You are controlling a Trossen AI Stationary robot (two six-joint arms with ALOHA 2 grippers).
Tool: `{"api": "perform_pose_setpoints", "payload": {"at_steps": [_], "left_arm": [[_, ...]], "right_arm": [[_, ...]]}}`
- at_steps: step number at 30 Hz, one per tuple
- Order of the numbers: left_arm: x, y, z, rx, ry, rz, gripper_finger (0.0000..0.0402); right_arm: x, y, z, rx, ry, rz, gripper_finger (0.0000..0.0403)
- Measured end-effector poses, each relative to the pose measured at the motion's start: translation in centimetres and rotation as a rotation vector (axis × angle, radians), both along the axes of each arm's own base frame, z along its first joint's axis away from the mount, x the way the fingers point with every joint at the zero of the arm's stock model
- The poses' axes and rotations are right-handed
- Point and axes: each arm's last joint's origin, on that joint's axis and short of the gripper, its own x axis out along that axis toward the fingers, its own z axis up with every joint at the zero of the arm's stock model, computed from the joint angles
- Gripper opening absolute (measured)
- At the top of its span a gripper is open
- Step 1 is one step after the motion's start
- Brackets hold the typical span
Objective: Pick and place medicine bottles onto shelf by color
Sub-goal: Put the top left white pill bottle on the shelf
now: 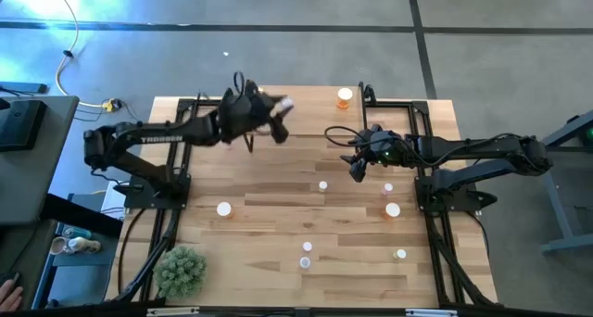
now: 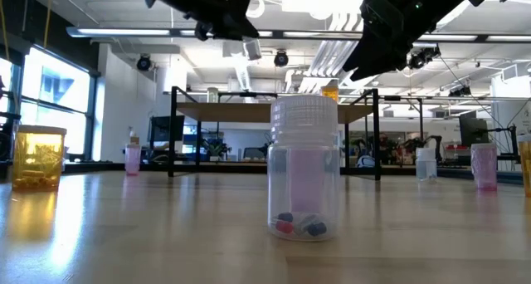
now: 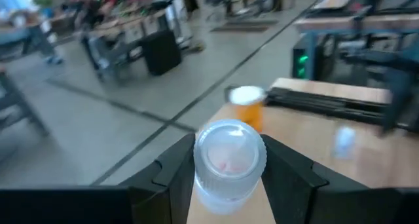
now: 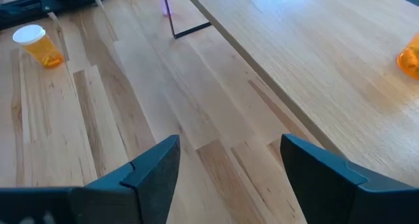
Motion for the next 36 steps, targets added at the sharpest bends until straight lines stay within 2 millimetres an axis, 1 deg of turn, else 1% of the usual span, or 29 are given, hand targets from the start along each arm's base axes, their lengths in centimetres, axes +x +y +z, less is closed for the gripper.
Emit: {"api": "perform_pose_setpoints", "payload": {"at_steps": [2,5,9,12,19,24,36], "left_arm": [[-0.3,1.3,0.4,-0.032,0.005,0.046,0.0147],[-0.5,2.7,0.6,-0.064,-0.035,0.077,0.0147],[-0.4,3.8,-0.6,-0.136,-0.034,0.072,0.0147],[0.3,4.3,-1.9,-0.16,-0.004,0.076,0.0147],[1.4,5.4,-4.8,-0.196,0.056,0.163,0.0147],[1.7,5.8,-5.4,-0.201,0.041,0.223,0.0141],[1.8,6.7,-6.7,-0.246,0.035,0.254,0.0142]], "right_arm": [[0.0,0.0,0.0,0.0,0.0,0.0,0.0256],[0.0,0.0,0.0,0.0,0.0,0.0,0.0256],[0.0,0.0,0.0,-0.002,0.001,0.001,0.0256],[0.0,0.0,0.0,-0.002,0.001,0.002,0.0256],[0.0,0.0,0.0,0.0,0.0,0.0,0.0256],[0.0,0.0,0.0,0.0,0.0,0.0,0.0256],[0.0,0.0,0.0,0.0,0.0,0.0,0.0256]]}}
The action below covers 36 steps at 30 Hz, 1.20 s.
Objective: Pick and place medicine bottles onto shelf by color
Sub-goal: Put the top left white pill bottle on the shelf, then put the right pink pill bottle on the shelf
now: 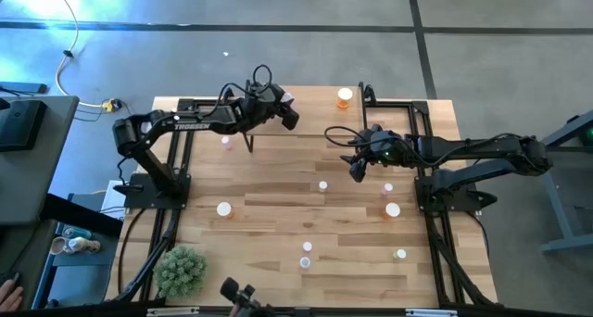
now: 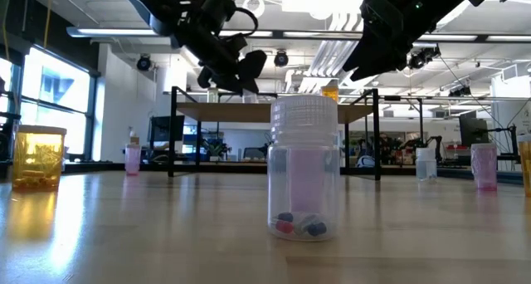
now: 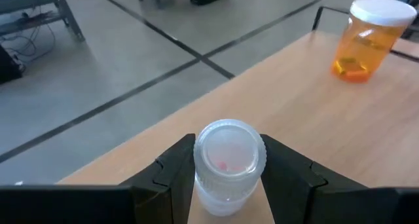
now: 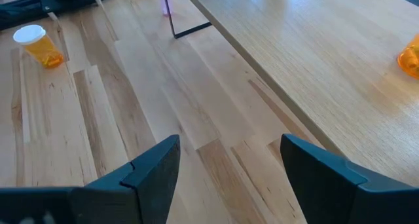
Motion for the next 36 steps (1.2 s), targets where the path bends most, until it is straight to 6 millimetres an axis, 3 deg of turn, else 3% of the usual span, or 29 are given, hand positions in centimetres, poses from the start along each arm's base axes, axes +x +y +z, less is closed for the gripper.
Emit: {"api": "perform_pose_setpoints", "payload": {"at_steps": [15,36], "left_arm": [[-0.02,0.17,-0.17,-0.006,-0.001,0.0,0.0145],[0.21,0.36,0.43,0.023,-0.033,0.007,0.02]], "right_arm": [[0.0,0.0,0.0,0.005,-0.002,-0.004,0.0256],[0.0,0.01,0.0,0.004,-0.002,-0.003,0.0256]]}}
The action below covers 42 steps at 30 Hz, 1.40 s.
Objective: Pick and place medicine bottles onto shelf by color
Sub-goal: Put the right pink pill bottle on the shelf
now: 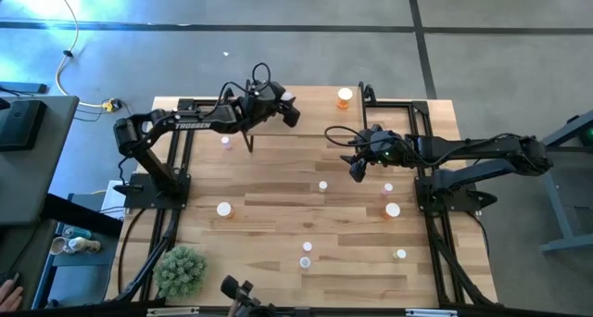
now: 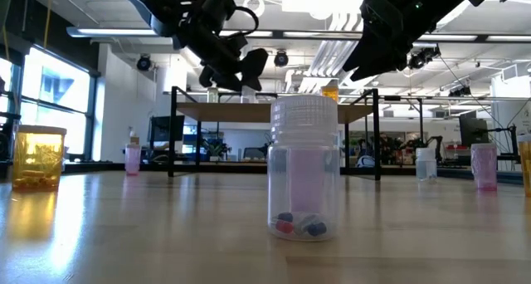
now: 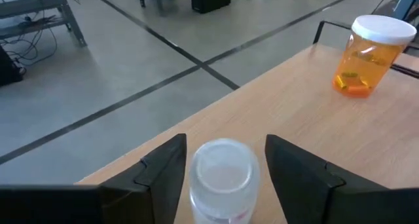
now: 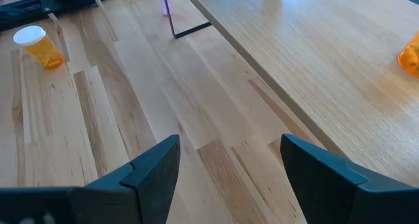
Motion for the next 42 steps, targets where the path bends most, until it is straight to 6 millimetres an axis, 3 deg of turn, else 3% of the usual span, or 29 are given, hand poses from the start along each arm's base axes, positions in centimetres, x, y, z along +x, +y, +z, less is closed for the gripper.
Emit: {"api": "perform_pose_setpoints", "payload": {"at_steps": [16,27,42], "left_arm": [[0.7,0.3,3.9,0.083,0.02,-0.034,0.0221],[-1.1,-3.0,7.9,0.05,-0.017,-0.309,0.0221],[1.2,-11.8,2.6,-0.003,-0.023,-0.575,0.022]], "right_arm": [[0.0,0.0,0.0,0.007,0.003,0.006,0.0256],[-0.4,0.1,-0.5,0.034,0.056,-0.006,0.0256],[-0.4,0.1,-0.5,0.062,0.042,-0.029,0.0256]]}}
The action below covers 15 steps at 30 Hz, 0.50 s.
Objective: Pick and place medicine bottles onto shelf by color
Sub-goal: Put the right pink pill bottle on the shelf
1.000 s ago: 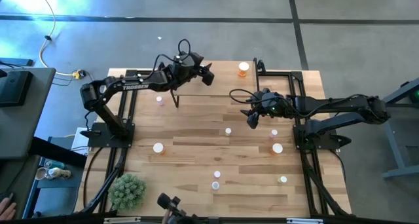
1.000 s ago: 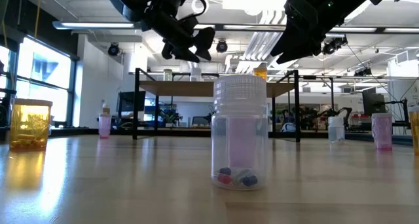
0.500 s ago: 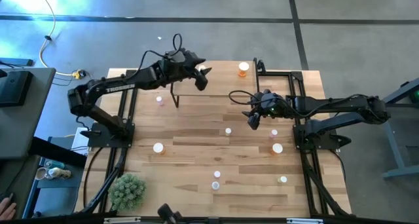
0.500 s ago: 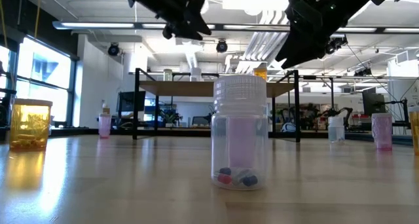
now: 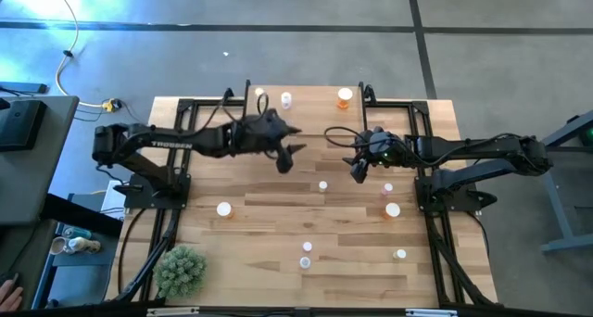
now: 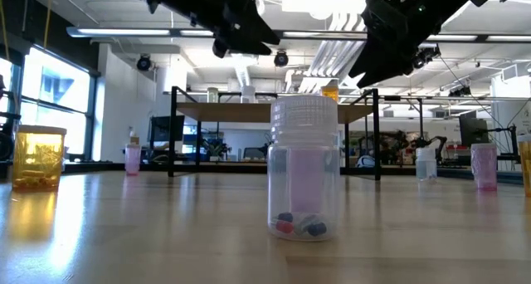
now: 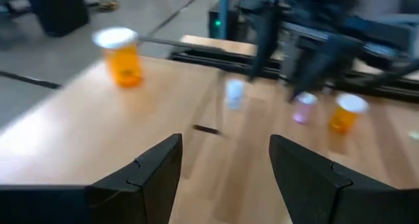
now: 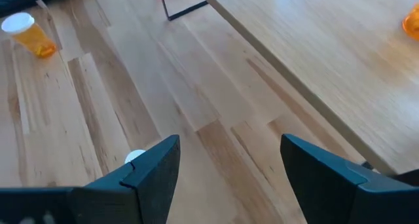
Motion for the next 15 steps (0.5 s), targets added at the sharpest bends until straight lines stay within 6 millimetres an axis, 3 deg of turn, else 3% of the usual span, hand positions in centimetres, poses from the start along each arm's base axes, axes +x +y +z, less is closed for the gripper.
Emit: {"api": "perform_pose_setpoints", "payload": {"at_steps": [7,15], "left_arm": [[0.0,-3.3,-2.5,-0.046,0.037,-0.048,0.022],[-1.0,-5.8,-5.7,-0.074,0.03,-0.02,0.022]], "right_arm": [[-0.7,0.2,0.2,0.045,-0.002,-0.018,0.0256],[-2.8,1.1,2.4,0.036,-0.117,0.009,0.0256]]}}
